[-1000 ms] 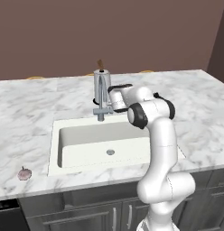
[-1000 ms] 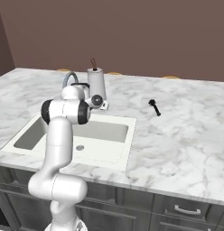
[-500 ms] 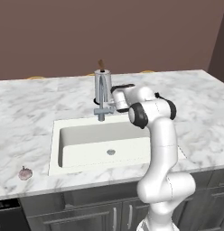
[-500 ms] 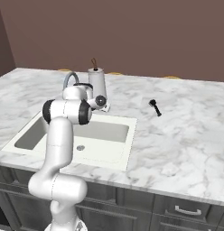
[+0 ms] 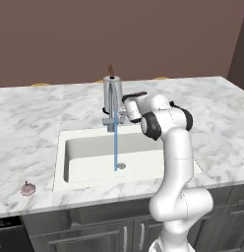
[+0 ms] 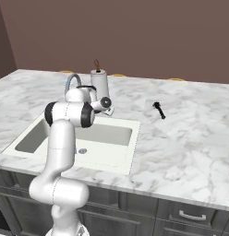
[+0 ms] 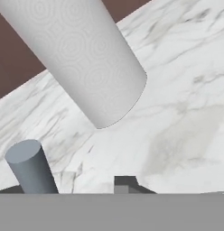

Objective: Turn on the sink faucet. Then move the garlic from the counter to the sink. Turn off the sink. Move the vegetable from the sink to the pot next to the stove. Finally move the pot to the rear left burner.

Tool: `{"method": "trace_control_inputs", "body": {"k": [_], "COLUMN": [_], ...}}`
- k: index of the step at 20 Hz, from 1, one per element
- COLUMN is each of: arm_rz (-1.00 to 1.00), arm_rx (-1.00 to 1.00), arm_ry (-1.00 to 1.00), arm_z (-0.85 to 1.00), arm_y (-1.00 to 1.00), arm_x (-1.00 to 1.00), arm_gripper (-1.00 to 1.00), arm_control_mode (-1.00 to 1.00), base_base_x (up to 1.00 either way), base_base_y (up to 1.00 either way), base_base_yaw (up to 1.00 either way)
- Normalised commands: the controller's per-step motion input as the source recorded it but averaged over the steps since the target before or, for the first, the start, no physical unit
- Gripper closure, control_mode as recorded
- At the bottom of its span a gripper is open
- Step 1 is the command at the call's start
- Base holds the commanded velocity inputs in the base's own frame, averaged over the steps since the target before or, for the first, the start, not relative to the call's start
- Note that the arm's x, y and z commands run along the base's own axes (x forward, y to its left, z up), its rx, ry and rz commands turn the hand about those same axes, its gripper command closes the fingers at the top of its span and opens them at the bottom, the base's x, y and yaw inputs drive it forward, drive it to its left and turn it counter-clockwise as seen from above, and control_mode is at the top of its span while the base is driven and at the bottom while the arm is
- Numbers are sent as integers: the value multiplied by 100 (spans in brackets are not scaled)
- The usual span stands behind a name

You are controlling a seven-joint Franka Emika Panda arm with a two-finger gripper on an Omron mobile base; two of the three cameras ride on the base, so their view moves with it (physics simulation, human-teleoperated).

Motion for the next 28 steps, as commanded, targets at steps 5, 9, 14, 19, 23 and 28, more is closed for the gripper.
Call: {"method": "trace_control_inputs", "body": {"k": [5, 9, 14, 19, 23, 28], "arm_rz": [0, 0, 0, -1, -1, -2], "arm_rx": [1, 0, 0, 0, 0, -2], "arm_ry": [-3, -1, 0, -1, -4, -4], "arm_z": [7, 29, 41, 59, 60, 32], "arm_y": [-4, 0, -3, -2, -2, -14], "arm_x": [-34, -25, -34, -65, -84, -98], "arm_gripper": [-100, -100, -100, -100, -100, -100], "arm_control_mode": [-100, -100, -100, -100, -100, -100], "base_base_x": [0, 0, 0, 0, 0, 0], "base_base_y": [0, 0, 0, 0, 0, 0], "base_base_yaw": [0, 0, 0, 0, 0, 0]}}
